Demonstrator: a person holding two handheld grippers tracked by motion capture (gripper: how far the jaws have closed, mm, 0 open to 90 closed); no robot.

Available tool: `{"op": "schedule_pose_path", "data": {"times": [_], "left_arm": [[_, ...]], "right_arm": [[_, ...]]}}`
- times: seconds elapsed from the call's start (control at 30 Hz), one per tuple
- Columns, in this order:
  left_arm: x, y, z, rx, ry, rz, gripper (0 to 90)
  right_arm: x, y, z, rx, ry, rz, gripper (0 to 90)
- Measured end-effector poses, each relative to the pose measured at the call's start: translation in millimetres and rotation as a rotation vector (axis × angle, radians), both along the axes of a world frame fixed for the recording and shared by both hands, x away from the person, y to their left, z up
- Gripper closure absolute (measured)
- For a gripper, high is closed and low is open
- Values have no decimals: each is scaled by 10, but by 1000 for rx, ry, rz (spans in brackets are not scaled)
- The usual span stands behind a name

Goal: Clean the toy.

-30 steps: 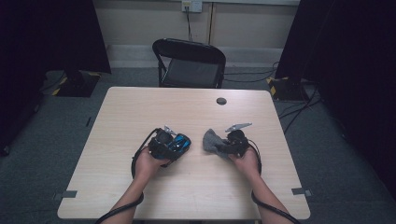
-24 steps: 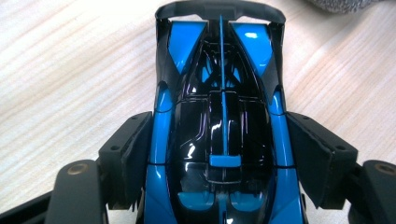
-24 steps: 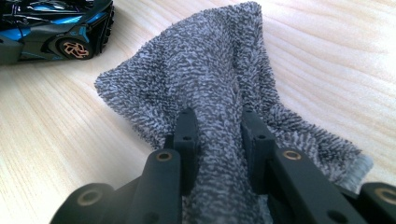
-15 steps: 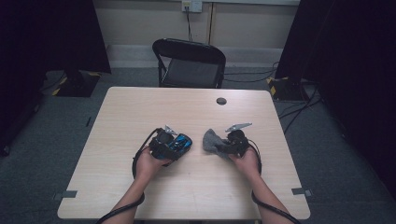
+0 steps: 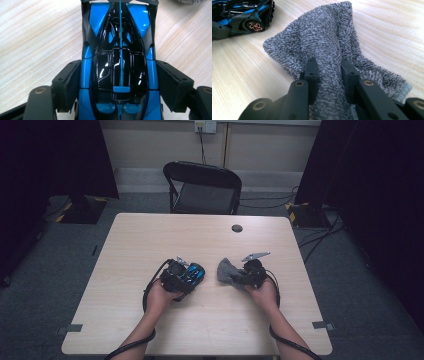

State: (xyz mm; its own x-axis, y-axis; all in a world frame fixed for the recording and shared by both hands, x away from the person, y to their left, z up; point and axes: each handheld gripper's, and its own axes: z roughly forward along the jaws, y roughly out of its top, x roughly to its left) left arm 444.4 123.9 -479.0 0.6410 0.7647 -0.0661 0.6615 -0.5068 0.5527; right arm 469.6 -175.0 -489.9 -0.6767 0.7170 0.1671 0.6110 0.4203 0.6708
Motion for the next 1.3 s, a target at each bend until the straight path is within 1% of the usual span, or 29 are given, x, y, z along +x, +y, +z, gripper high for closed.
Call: {"op": "schedule_pose_path", "data": {"times": [0.1,0.13,0.17,0.23,0.33,0.37,0.4,0.43,0.47,0.53,0.57,0.6,0.67,0.7,0.73,0.8,0.87,0.97,1.07,1.17,1.27,1.3], "left_arm": [[29,-7,5,-1,-1,4,224],[40,-16,1,-2,4,5,215],[49,-28,-6,-6,6,16,214],[62,-38,-13,-4,5,12,208],[60,-70,-27,4,-9,13,213],[54,-82,-29,10,-10,10,219],[51,-84,-26,16,-17,-3,248],[50,-89,-25,20,-17,-1,255],[50,-93,-23,24,-17,-1,256],[44,-102,-11,46,-17,-3,258],[37,-108,-8,46,-14,1,259],[31,-109,-4,50,-19,0,259],[22,-98,5,47,-23,-1,261],[16,-82,22,20,-27,5,263],[17,-76,37,13,-24,13,274],[25,-71,62,24,-18,1,274],[27,-81,45,38,-8,-5,274],[27,-87,37,44,-12,-7,275],[25,-89,54,48,-17,-11,275],[27,-80,96,32,-14,-7,276],[27,-75,134,29,-18,-10,277],[25,-74,143,33,-25,-14,278]], "right_arm": [[3,3,2,-5,-2,1,719],[4,3,3,-5,-1,1,719],[5,3,3,-4,0,2,718],[5,3,3,-6,-2,3,718],[5,-3,1,-1,1,3,718],[4,-3,0,1,1,3,718],[3,-3,-1,1,0,3,718],[4,-3,-1,1,1,3,718],[4,-2,1,-2,1,3,718],[6,-1,2,-3,-1,3,718],[4,0,2,-3,1,3,718],[4,-1,1,-2,1,2,718],[3,-1,2,-2,1,2,718],[4,-1,2,-2,1,2,718],[5,-2,2,-2,1,4,718],[8,-2,2,-4,-1,6,718],[9,-1,2,-4,-1,6,718],[6,-1,2,-3,-1,4,718],[3,-4,-1,2,0,3,718],[9,-2,2,-3,0,6,718],[9,-4,1,-3,-1,7,718],[8,-4,1,-1,0,5,718]]}}
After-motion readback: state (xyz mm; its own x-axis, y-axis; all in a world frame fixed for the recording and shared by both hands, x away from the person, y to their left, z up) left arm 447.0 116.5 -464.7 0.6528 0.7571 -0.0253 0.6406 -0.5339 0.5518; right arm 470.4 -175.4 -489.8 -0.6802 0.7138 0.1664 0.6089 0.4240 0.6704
